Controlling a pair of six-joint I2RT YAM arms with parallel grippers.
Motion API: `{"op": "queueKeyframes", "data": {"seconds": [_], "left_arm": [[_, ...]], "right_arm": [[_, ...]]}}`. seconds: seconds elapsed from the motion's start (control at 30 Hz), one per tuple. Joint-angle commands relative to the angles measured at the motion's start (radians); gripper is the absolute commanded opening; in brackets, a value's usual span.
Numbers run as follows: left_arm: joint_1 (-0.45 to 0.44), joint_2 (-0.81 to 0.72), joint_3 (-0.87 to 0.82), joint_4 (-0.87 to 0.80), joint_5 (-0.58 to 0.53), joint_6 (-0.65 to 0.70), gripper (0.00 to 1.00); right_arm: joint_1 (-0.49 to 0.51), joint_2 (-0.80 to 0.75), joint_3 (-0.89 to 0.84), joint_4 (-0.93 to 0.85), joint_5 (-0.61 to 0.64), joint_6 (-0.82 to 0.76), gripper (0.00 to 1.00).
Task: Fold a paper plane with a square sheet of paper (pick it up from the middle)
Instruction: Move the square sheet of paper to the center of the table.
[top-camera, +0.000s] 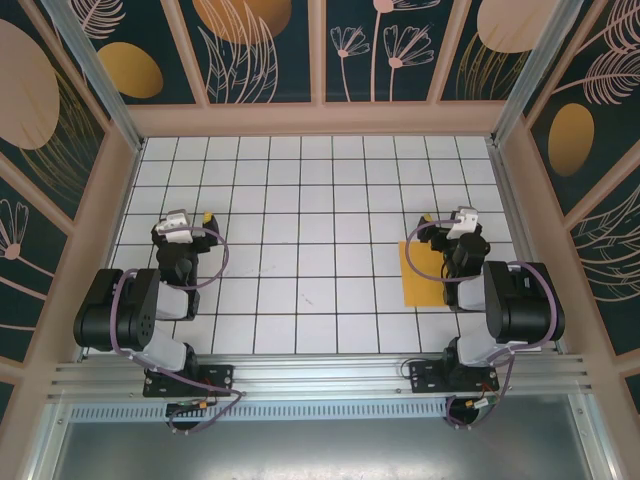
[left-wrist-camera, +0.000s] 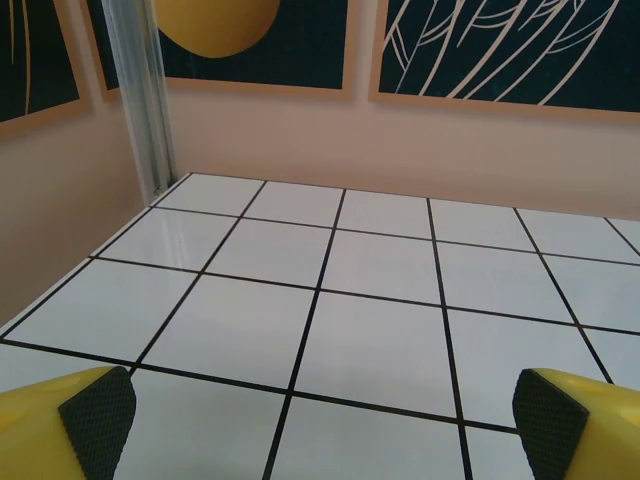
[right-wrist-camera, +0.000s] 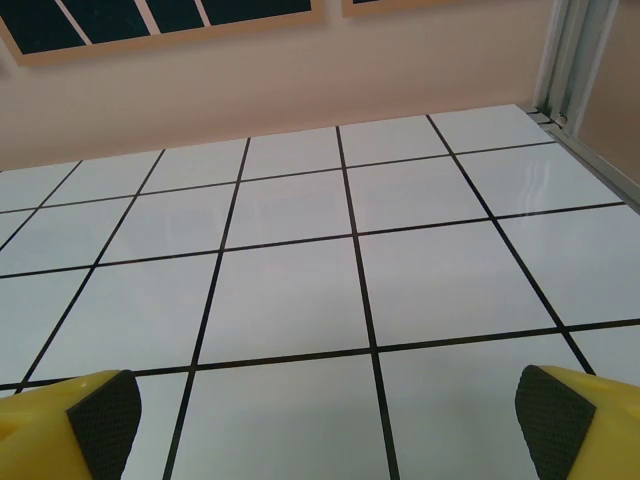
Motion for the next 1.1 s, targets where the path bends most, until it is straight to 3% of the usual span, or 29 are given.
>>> {"op": "queueKeyframes", "data": {"seconds": [0.0, 0.63, 0.8, 0.93, 1.0, 1.07], "left_arm": [[0.005, -0.004, 0.018, 0.004, 0.007, 0.001, 0.99], [0.005, -0.005, 0.017, 0.002, 0.032, 0.009, 0.99], [0.005, -0.015, -0.032, 0.087, 0.099, 0.032, 0.99], [0.005, -0.047, -0.081, 0.152, 0.085, 0.026, 0.99], [0.005, -0.109, -0.079, 0.094, 0.086, 0.023, 0.98], [0.005, -0.225, -0.044, -0.093, 0.073, -0.006, 0.98]], "right_arm": [[-0.005, 0.004, 0.0, 0.049, 0.006, 0.004, 0.99], [-0.011, 0.004, 0.002, 0.048, -0.006, 0.009, 0.99], [-0.012, 0.002, 0.0, 0.051, -0.012, 0.006, 0.99], [0.008, -0.033, 0.008, 0.013, 0.001, -0.014, 0.99], [0.016, -0.082, 0.019, -0.045, 0.016, -0.017, 0.99], [0.015, -0.16, 0.096, -0.275, 0.018, 0.015, 0.99]]}}
